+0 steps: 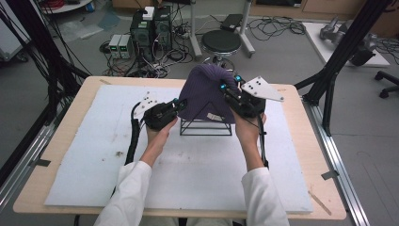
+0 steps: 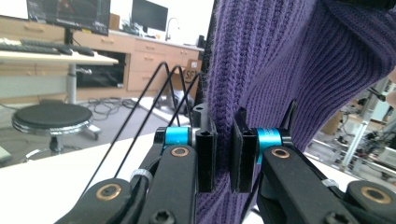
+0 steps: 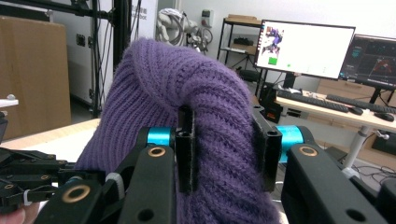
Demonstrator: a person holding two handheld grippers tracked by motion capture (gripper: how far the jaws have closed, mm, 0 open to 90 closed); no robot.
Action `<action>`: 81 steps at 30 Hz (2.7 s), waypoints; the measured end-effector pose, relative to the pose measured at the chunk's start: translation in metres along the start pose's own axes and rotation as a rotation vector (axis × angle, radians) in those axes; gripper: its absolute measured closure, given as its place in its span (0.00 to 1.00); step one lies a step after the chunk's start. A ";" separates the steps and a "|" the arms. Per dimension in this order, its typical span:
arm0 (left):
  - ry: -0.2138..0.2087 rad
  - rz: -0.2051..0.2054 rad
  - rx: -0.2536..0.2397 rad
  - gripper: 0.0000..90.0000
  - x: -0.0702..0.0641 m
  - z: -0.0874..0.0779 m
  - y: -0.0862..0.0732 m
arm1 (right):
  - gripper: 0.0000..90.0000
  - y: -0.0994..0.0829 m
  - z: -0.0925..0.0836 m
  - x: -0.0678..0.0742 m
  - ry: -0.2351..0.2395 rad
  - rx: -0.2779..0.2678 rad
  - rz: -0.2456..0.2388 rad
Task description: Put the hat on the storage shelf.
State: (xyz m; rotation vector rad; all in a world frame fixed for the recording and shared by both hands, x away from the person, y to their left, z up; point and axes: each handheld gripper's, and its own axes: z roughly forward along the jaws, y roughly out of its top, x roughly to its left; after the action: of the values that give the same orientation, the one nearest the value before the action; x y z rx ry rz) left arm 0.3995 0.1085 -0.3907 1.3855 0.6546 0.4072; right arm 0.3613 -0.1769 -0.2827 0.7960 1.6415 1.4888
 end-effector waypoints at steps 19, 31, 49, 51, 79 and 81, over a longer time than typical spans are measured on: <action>0.051 -0.018 0.076 0.92 0.002 -0.002 -0.018 | 0.75 -0.027 0.003 -0.003 0.016 0.047 0.032; 0.051 -0.031 0.098 0.92 0.005 -0.005 -0.029 | 0.75 -0.038 0.007 0.002 0.021 0.075 0.024; 0.060 -0.099 0.177 0.90 0.015 -0.002 -0.046 | 0.72 -0.047 0.016 0.009 0.046 0.135 0.001; 0.057 -0.122 0.199 0.90 0.017 -0.002 -0.048 | 0.71 -0.049 0.017 0.007 0.054 0.145 0.015; 0.058 -0.137 0.084 0.36 0.010 -0.007 -0.032 | 0.13 -0.048 0.006 -0.008 0.035 0.077 0.173; 0.065 -0.140 0.056 0.31 0.010 -0.010 -0.028 | 0.12 -0.048 0.005 -0.008 0.018 0.074 0.178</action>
State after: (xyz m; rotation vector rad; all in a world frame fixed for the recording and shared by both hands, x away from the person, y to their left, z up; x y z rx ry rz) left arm 0.3975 0.1183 -0.4202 1.3741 0.8170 0.3253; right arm 0.3722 -0.1866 -0.3296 0.9945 1.6833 1.5675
